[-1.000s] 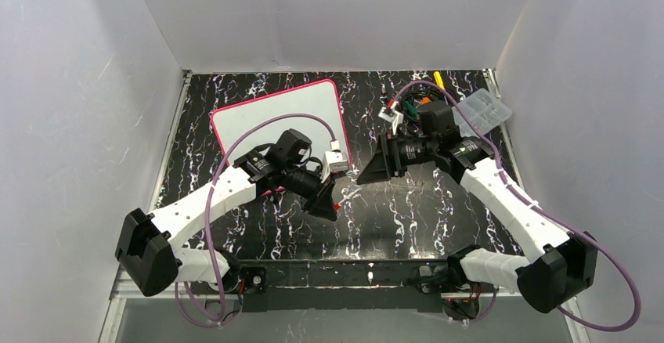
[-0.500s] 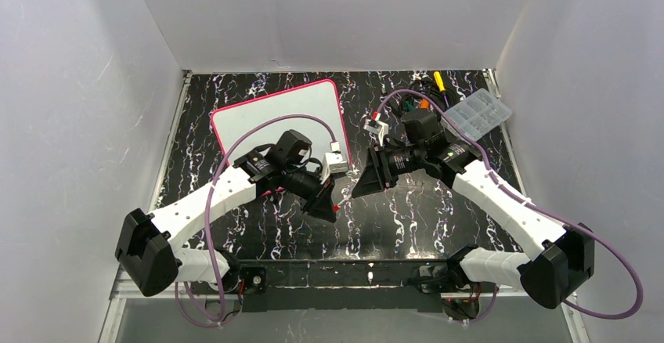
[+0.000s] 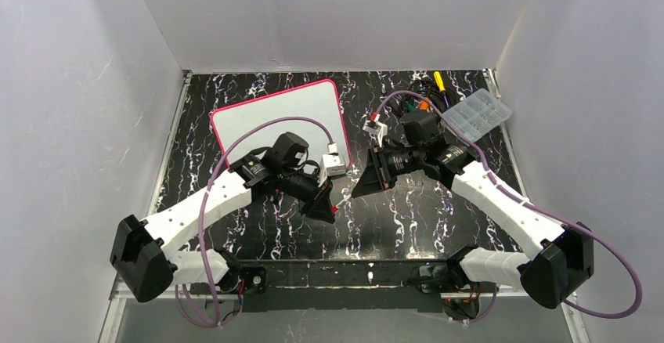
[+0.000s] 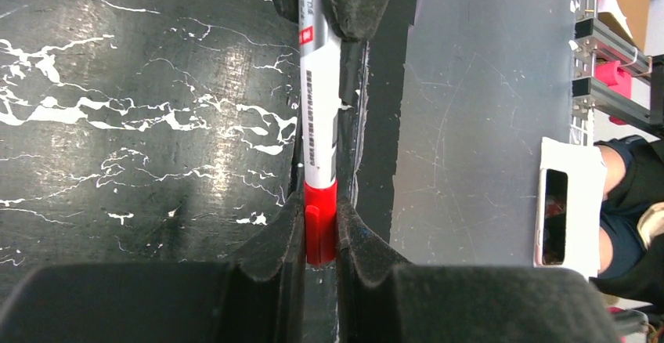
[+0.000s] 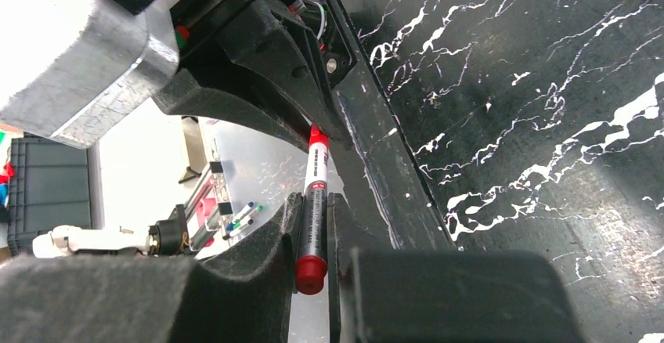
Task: Write a sentence on the whiteboard
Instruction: Open the whiteboard marker at the center of the board, then place the pen cap at the center of the board.
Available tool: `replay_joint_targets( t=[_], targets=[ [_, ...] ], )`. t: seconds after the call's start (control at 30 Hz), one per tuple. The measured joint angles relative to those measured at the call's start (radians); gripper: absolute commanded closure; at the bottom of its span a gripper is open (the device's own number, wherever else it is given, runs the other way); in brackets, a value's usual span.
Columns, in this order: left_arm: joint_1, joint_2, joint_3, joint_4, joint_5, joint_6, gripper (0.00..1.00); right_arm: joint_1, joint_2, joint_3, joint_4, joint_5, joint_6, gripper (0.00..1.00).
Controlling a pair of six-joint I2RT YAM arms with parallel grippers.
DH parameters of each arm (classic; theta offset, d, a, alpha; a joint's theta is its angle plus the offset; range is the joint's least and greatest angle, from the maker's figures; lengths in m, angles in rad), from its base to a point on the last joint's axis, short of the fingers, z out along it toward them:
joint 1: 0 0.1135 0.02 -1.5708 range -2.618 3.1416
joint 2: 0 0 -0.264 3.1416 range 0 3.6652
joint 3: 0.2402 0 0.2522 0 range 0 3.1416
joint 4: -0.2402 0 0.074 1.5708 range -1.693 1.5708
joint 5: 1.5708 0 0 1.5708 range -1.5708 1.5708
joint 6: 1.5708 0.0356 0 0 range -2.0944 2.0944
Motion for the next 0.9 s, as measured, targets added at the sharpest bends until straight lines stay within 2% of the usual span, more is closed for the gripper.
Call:
replay_joint_targets(
  t=[0.37, 0.63, 0.9],
  targets=[
    [-0.03, -0.153, -0.076, 0.116, -0.076, -0.044, 1.0, -0.059, -0.032, 0.005, -0.002, -0.123, -0.035, 0.99],
    [-0.034, -0.224, -0.152, 0.06, -0.157, -0.044, 1.0, -0.114, -0.043, 0.156, -0.207, -0.178, -0.172, 0.99],
    [-0.034, -0.228, -0.152, 0.05, -0.213, -0.086, 1.0, -0.114, -0.059, 0.22, -0.385, -0.063, -0.277, 0.99]
  ],
)
